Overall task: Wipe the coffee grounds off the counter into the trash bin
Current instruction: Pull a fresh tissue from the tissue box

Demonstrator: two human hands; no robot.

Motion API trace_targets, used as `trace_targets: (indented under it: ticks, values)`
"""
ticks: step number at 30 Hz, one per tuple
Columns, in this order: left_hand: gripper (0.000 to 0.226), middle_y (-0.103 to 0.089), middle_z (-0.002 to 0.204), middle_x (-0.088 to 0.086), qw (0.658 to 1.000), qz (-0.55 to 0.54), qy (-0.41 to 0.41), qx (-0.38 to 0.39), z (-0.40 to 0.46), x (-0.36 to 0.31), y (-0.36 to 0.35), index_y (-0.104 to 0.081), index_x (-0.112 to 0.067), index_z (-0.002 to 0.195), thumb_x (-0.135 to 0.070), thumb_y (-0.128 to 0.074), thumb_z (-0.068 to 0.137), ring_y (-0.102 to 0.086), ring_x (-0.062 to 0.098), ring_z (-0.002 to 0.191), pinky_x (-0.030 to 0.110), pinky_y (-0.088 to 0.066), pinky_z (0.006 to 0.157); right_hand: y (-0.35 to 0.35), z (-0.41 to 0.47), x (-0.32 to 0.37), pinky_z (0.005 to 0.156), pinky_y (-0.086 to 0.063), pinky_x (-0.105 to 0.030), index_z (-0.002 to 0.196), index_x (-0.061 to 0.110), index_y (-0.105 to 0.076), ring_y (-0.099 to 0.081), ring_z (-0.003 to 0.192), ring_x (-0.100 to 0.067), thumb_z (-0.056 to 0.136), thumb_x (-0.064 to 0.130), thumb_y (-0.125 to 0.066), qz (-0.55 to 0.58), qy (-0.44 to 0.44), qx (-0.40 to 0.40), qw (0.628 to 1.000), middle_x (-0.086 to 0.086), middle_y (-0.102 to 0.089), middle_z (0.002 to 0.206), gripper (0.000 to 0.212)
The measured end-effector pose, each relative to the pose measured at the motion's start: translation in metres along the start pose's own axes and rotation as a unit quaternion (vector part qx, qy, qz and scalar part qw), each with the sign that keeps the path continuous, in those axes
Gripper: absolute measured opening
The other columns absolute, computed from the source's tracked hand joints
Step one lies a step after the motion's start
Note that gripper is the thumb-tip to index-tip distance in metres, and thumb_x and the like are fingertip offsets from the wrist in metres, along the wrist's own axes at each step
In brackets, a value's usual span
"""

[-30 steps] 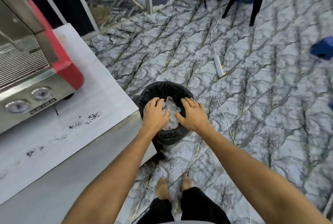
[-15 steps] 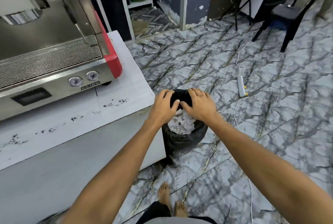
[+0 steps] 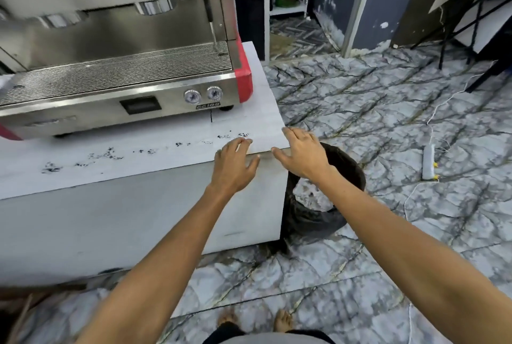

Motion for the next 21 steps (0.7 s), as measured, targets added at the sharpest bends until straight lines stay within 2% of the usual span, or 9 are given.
trace_targets:
  ticks: [8,13,21]
  values:
    - [0.051,-0.048,0.146,0.004,0.995,0.016,0.087,-0.038,-0.037,0.092,0.055,-0.049,-0.020,0.142,-0.047,-0.048,0.099,-0.041,0.028,0.138,0.054,-0.033,0.111,-0.017,0.018,0.099,0.112,-0.024,-0.040,0.142,0.010,-0.040,-0.037,0.135,-0.025,0.092,0.053,-0.048,0.009,0.078,0.002,0.997,-0.009,-0.044,0.145,0.066]
    - [0.049,-0.050,0.144,0.003,0.990,0.026,0.126,-0.053,-0.064,0.149,0.093,-0.050,-0.021,0.139,-0.048,-0.048,0.099,-0.040,0.027,0.137,0.052,-0.031,0.112,-0.033,0.025,0.164,0.111,-0.028,-0.042,0.138,0.009,-0.044,-0.041,0.132,-0.026,0.090,0.052,-0.051,0.016,0.102,0.009,0.995,-0.009,-0.048,0.142,0.065]
    - [0.048,-0.051,0.144,0.003,0.981,0.019,0.179,-0.071,-0.104,0.243,0.143,-0.051,-0.023,0.138,-0.049,-0.047,0.098,-0.042,0.028,0.135,0.053,-0.030,0.112,-0.059,0.040,0.272,0.114,-0.025,-0.040,0.141,0.011,-0.041,-0.037,0.135,-0.024,0.092,0.053,-0.047,0.019,0.152,0.031,0.988,-0.008,-0.043,0.146,0.064]
Point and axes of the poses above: each hand's wrist, its own z-axis towards the middle knuckle, its own y-axis out of the back of the hand, x = y × z, the point moved 5 cm from there along z, towards the middle knuckle
